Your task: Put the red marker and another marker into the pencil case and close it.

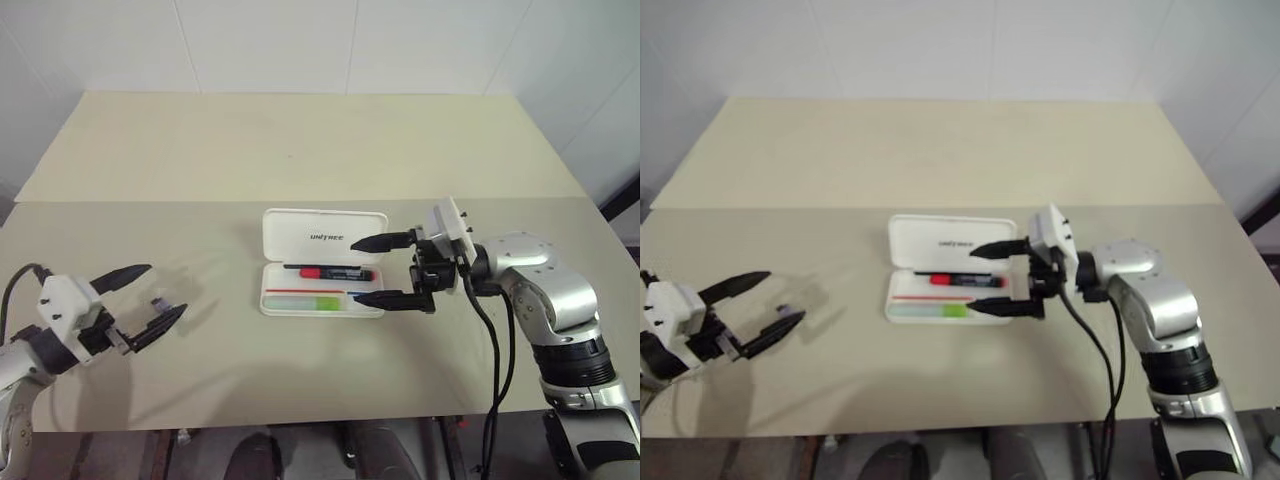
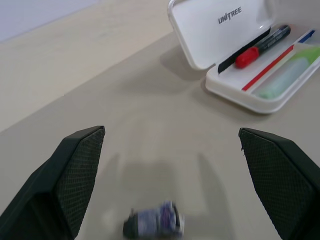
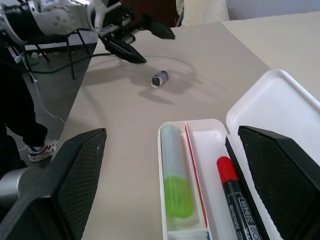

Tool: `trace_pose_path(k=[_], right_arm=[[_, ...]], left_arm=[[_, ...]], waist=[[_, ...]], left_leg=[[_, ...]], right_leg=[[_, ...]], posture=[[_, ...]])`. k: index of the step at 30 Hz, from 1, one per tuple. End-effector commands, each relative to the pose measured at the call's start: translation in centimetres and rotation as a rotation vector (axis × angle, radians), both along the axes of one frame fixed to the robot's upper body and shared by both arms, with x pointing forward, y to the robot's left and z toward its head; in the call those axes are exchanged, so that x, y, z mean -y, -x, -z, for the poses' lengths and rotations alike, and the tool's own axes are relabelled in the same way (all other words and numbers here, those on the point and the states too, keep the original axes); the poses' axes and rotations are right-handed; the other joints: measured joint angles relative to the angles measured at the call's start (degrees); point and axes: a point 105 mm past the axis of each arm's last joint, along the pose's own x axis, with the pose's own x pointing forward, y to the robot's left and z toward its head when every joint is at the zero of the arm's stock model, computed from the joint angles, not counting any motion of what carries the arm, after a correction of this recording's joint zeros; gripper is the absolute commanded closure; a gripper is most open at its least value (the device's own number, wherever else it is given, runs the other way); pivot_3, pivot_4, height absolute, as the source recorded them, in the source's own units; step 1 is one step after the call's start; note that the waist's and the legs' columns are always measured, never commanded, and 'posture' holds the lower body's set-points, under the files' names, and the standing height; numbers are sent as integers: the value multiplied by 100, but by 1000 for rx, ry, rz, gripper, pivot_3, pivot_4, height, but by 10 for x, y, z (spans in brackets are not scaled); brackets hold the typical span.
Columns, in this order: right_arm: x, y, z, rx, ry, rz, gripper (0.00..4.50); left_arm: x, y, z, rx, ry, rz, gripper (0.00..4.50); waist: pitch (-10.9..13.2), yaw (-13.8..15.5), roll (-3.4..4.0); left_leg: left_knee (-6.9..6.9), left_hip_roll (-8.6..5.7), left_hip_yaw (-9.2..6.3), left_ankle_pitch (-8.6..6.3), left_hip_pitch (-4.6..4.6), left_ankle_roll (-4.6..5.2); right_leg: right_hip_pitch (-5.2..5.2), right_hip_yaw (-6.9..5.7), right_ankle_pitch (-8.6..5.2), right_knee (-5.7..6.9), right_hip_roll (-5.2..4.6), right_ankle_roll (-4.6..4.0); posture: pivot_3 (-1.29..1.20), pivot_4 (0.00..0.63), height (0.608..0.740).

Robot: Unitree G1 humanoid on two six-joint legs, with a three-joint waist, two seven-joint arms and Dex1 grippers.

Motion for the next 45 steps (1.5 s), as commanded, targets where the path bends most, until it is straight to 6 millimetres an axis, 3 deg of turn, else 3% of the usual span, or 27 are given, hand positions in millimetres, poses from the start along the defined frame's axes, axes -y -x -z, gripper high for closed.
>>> trace_pose_path(k=[1, 10, 25, 28, 35, 41, 45], right_arm=[[9, 0, -3, 63, 21, 19, 57], [5, 3, -5, 89, -8, 34, 57], [4, 7, -6, 107, -24, 80, 57], [5, 6, -6, 111, -25, 89, 0], [6, 6, -5, 119, -24, 80, 0], [4, 7, -4, 123, -25, 70, 0], [3, 6, -3, 128, -24, 68, 0]], left_arm=[[-14, 5, -1, 14, 10, -34, 0], [-36, -5, 25, -95, 13, -36, 0], [-30, -30, 45, -145, 30, 20, 0], [-32, -28, 49, -153, 31, 13, 648], [-37, -25, 58, -171, 8, -6, 2936], [-33, -24, 62, -168, -5, 1, 3075], [-26, -25, 56, -139, 32, 7, 3075]], waist=[[0, 21, 0], [0, 30, 0], [0, 33, 0], [0, 38, 0], [0, 39, 1], [-1, 34, 1], [-1, 45, 2]], left_leg=[[0, 1, 0, 0, 2, 0], [-1, 2, 0, 0, 3, -2], [-2, 7, -6, -2, 3, -6], [-2, 6, -5, -2, 2, -6], [-2, 6, -8, -2, 3, -6], [-2, 4, -8, -2, 5, -7], [-3, 3, -10, -2, 6, -7]], right_leg=[[0, -1, 0, 1, 1, -4], [0, -7, -6, 5, 2, -15], [-2, -34, -7, 10, -10, -18], [-2, -38, -7, 9, -15, -18], [-1, -59, -8, 12, -23, -20], [-1, -81, -9, 17, -37, -26], [-1, -163, -8, 18, -75, -43]], posture=[[0, 150, 740], [0, 150, 740], [0, 150, 740], [0, 150, 740], [0, 150, 740], [0, 150, 740], [0, 150, 740]])
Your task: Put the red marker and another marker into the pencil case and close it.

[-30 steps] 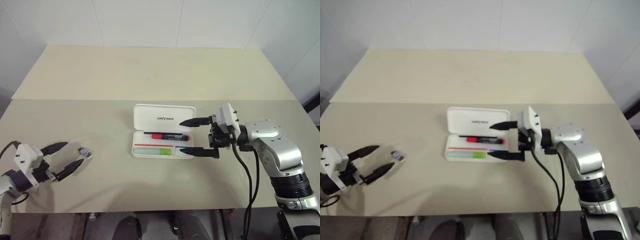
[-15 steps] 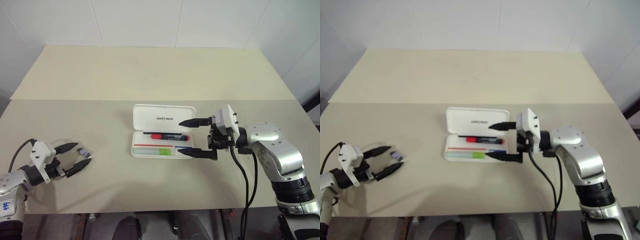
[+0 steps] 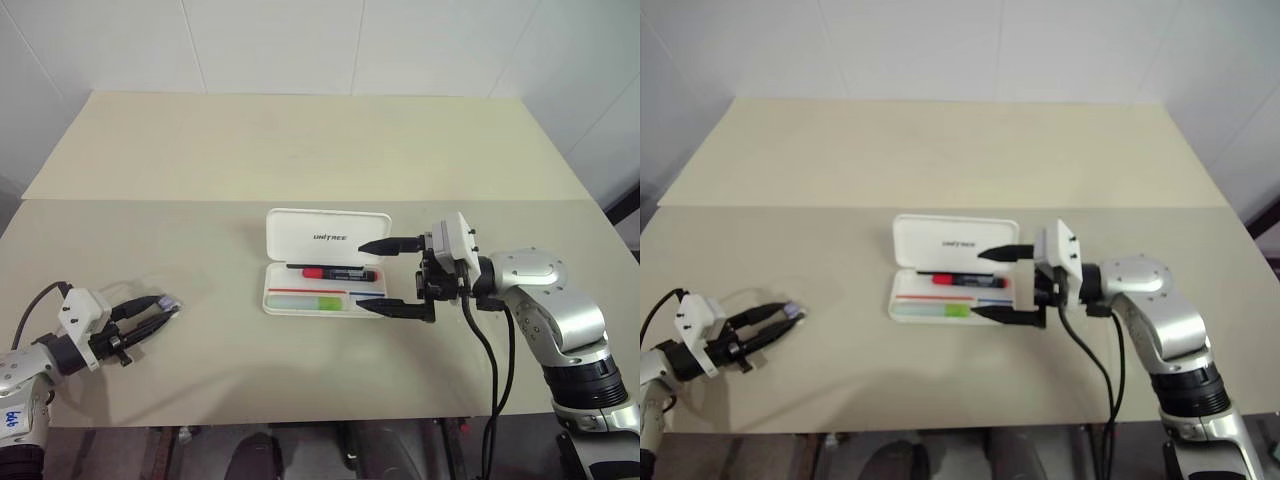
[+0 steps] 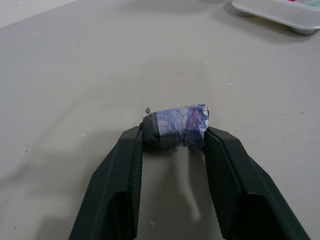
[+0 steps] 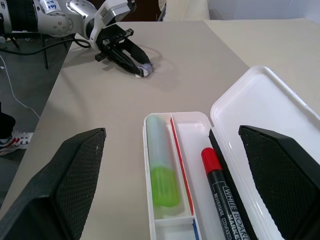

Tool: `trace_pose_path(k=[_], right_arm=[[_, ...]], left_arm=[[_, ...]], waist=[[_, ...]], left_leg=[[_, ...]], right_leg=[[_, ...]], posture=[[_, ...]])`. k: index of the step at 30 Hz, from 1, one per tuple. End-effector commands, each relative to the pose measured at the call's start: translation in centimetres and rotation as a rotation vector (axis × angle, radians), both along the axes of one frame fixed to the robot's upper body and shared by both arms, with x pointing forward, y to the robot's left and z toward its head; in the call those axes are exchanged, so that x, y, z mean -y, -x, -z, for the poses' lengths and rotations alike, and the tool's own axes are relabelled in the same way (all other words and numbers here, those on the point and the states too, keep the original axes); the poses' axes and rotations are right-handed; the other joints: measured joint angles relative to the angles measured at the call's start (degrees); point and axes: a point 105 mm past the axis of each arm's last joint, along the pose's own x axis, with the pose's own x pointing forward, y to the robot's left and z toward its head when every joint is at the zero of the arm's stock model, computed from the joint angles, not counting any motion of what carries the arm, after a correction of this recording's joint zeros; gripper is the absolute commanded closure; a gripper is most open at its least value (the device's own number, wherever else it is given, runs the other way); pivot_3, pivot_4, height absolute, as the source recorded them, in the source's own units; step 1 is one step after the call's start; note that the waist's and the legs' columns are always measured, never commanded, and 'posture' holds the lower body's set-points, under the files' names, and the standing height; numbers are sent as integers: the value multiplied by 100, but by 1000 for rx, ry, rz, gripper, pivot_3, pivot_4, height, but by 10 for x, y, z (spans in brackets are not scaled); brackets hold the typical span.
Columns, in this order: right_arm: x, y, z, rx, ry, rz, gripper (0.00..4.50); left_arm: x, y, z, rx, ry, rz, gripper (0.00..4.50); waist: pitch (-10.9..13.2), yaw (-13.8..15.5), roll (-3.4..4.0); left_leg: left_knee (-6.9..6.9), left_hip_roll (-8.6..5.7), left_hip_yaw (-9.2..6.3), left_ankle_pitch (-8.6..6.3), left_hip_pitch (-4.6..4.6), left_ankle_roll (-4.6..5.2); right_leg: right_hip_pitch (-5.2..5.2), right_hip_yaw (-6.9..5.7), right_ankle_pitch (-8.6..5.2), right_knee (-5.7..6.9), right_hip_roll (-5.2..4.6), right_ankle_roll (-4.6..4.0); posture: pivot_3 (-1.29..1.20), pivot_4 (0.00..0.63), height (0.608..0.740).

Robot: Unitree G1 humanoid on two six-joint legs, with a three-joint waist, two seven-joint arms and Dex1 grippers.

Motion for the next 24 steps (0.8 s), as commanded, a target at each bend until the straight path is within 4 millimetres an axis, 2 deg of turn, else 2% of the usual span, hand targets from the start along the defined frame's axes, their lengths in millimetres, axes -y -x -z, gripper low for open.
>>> trace_pose_path(k=[1, 13, 17, 24], right_arm=[[1, 1, -7, 47, -7, -6, 0], [-3, -2, 5, 51, -16, 0, 0], [-6, 0, 6, 52, -23, 9, 0], [-11, 4, 2, 59, -42, 48, 0]], left_arm=[[7, 0, -5, 16, 25, 7, 3075], [50, -3, -54, 113, 62, 185, 3075], [76, -4, -70, 119, 62, 302, 3075], [114, -8, -78, 95, 62, 489, 3075]], waist=[[0, 15, 0], [1, 56, 1], [1, 87, 1], [1, 160, 2]], left_leg=[[0, -1, 0, 0, 0, 0], [0, -1, -3, 0, -4, 0], [1, -1, -2, 0, -3, -1], [3, -2, 1, 1, -2, -2]], right_leg=[[0, -9, 0, 0, -5, -1], [0, -45, 2, -3, -17, -9], [1, -51, 2, -2, -16, -9], [1, -52, 2, -1, -9, -10]], posture=[[0, 150, 740], [0, 150, 740], [0, 150, 740], [0, 150, 740]])
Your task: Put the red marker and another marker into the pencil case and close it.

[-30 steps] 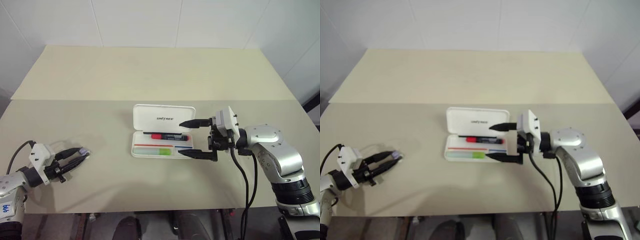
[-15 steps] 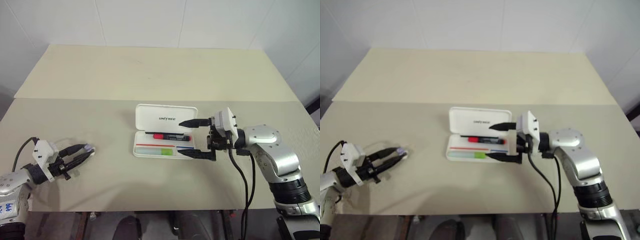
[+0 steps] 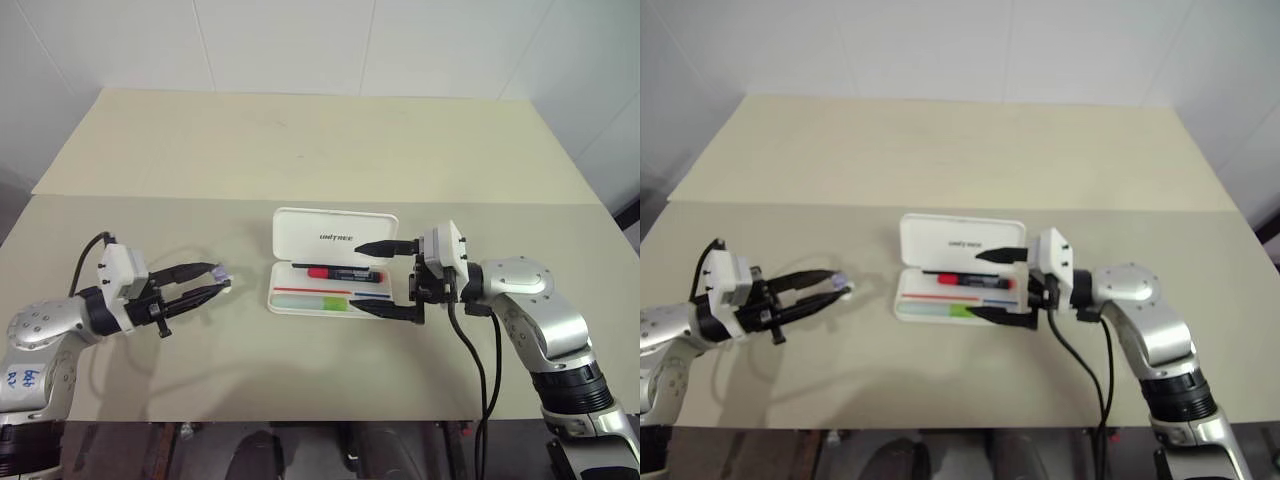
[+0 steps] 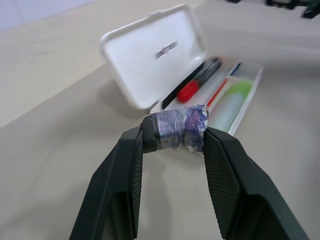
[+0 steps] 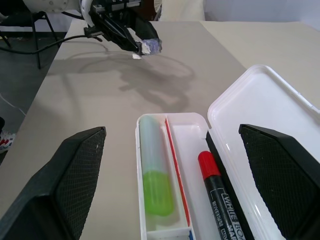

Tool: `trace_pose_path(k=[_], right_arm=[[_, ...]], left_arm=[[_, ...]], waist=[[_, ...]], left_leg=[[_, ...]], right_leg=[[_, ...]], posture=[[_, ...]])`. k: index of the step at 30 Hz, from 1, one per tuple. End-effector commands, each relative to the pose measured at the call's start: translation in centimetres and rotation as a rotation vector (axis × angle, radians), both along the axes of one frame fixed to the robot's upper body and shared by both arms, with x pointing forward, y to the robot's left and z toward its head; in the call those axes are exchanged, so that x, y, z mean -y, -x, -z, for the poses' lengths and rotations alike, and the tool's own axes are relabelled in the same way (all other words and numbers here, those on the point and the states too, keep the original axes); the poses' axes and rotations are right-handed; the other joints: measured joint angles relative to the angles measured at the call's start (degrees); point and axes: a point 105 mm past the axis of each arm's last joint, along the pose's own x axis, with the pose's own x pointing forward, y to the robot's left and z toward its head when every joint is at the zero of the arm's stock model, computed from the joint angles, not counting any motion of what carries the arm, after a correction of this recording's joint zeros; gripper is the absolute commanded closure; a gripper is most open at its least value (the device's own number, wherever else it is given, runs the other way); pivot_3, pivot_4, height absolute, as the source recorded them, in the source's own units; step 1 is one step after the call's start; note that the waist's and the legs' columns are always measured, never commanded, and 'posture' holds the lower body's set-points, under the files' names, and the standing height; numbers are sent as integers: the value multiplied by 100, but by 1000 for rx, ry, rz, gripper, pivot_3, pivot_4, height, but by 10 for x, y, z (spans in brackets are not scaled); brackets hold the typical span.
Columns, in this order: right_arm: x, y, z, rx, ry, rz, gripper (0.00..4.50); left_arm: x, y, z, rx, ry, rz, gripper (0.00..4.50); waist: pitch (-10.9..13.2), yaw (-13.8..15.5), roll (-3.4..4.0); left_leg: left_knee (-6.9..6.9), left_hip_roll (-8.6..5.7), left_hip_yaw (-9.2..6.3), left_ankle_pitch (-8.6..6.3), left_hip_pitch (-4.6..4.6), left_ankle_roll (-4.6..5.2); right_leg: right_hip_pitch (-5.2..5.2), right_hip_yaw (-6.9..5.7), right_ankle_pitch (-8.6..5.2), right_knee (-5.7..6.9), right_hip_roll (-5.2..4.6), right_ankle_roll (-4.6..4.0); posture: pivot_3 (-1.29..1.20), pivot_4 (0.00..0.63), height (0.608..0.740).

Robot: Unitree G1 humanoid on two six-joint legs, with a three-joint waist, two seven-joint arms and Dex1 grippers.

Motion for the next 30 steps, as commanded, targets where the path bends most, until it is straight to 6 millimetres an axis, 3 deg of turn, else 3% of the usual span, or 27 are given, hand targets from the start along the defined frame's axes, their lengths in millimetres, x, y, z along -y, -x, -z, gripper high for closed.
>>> trace_pose_path(k=[1, 5, 11, 21, 30], right_arm=[[-6, 8, -9, 36, -16, -2, 0], [-3, 12, -9, 32, -18, 34, 0], [18, 24, -8, 14, 6, 146, 0], [42, 38, -9, -6, 38, 273, 0], [43, 43, -11, -11, 37, 313, 0]], left_arm=[[22, 3, -10, 22, -8, 121, 3075], [43, -1, -6, 4, -30, 217, 3075], [83, -6, 3, -51, -28, 343, 3075], [120, -9, 12, -23, -54, 482, 3075], [165, -24, 15, 41, -73, 520, 3075]], waist=[[0, 13, 0], [0, 40, 0], [0, 151, 0], [0, 158, 0], [0, 155, 0]], left_leg=[[0, 0, 0, 0, -1, 0], [3, -4, 1, 0, -3, 0], [5, -7, 3, 0, -5, 2], [10, -18, 15, 2, 2, 7], [13, -54, 13, 6, -5, 22]], right_leg=[[0, 0, 0, -1, 1, 0], [0, 0, 0, -2, 1, 0], [0, 5, 1, -4, 11, 1], [4, 37, 7, -2, 58, 12], [7, 61, 23, -14, 57, 38]], posture=[[0, 150, 740], [0, 150, 740], [0, 150, 740], [0, 150, 740], [0, 150, 740]])
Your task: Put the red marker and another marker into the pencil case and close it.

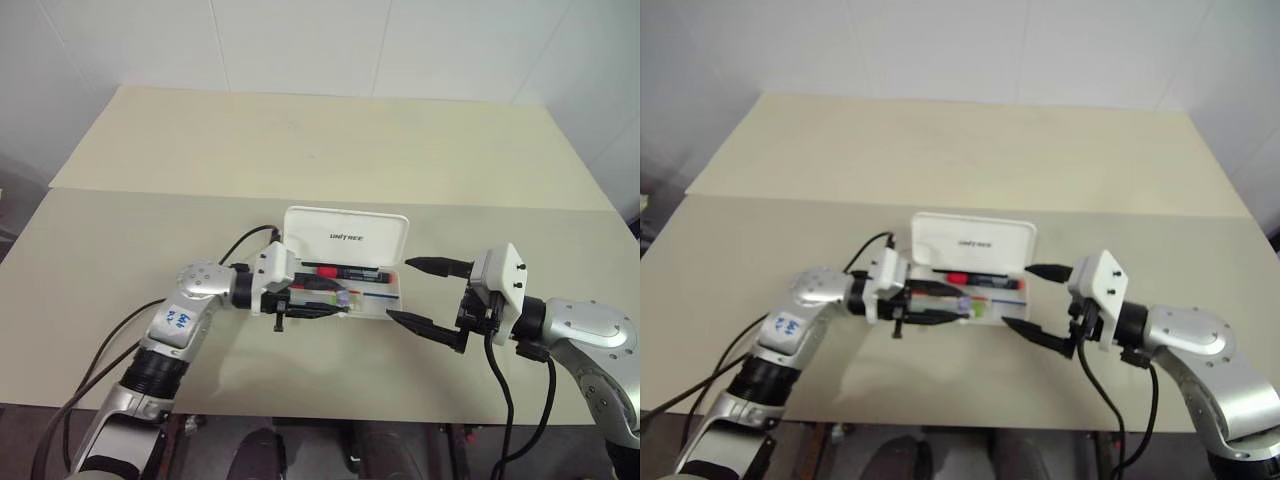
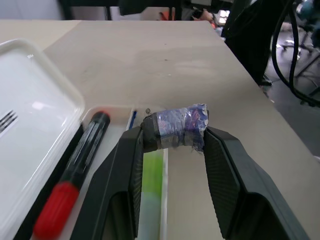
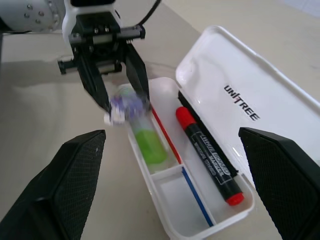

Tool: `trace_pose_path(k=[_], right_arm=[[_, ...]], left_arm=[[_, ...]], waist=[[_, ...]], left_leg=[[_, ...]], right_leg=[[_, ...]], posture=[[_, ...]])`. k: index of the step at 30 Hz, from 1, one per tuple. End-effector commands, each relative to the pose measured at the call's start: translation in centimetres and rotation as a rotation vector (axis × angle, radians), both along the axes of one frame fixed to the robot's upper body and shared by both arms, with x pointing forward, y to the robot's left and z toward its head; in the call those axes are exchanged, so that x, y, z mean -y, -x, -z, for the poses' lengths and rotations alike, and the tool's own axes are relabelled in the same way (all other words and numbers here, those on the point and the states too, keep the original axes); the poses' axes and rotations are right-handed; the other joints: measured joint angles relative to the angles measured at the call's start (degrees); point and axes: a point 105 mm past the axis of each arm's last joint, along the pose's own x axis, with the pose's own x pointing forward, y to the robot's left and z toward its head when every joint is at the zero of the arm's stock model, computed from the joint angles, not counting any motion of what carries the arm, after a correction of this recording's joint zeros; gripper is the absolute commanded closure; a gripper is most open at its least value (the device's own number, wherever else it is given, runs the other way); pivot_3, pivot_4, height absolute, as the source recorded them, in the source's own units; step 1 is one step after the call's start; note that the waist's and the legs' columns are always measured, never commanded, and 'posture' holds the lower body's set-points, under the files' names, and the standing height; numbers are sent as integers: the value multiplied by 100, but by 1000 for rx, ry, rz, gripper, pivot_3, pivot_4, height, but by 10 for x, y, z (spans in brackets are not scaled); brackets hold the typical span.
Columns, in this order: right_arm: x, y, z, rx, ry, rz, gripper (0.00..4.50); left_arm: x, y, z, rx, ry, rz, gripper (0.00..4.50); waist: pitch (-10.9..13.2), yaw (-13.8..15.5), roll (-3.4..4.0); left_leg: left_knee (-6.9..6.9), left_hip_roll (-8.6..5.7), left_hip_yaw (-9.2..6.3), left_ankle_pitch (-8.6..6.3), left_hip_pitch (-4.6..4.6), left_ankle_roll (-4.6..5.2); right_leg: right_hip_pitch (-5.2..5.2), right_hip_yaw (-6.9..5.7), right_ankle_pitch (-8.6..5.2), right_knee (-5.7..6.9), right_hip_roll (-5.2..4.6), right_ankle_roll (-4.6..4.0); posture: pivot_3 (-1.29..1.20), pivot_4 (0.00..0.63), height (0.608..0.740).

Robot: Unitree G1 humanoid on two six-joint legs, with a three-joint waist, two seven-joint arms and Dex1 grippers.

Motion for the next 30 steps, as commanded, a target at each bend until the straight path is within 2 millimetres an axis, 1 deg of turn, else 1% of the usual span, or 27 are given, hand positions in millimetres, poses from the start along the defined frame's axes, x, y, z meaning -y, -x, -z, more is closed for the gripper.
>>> trace_pose_path(k=[1, 5, 14, 21, 30], right_arm=[[-2, 6, -10, 41, -3, 0, 0], [-3, 7, -11, 45, -10, 10, 0], [-6, 8, -16, 54, -20, 19, 0], [-7, 7, -16, 58, -28, 23, 0], [-9, 7, -15, 60, -35, 32, 0]], left_arm=[[13, -4, -5, 56, -6, 8, 3075], [24, -9, -1, 58, -19, -3, 3075], [30, -10, 13, 42, -62, 2, 3075], [43, -16, 16, 48, -63, 2, 3075], [49, -21, 24, 18, -89, -5, 3075]], waist=[[0, -7, 0], [0, -4, 0], [0, 1, 0], [0, 4, 0], [0, 4, 0]], left_leg=[[0, 1, 0, 0, 0, 0], [0, -1, 0, 1, 1, 2], [1, 1, -2, 2, 1, 4], [1, -23, -3, 10, -2, 18], [1, -29, -3, 19, -9, 38]], right_leg=[[0, 0, 0, 0, 1, 0], [0, 2, 1, 2, 1, 2], [0, 2, 2, 2, -5, 4], [0, 0, 8, 1, -27, 15], [0, 0, 20, -5, -49, 36]], posture=[[0, 150, 740], [0, 150, 740], [0, 150, 740], [0, 150, 740], [0, 150, 740]])
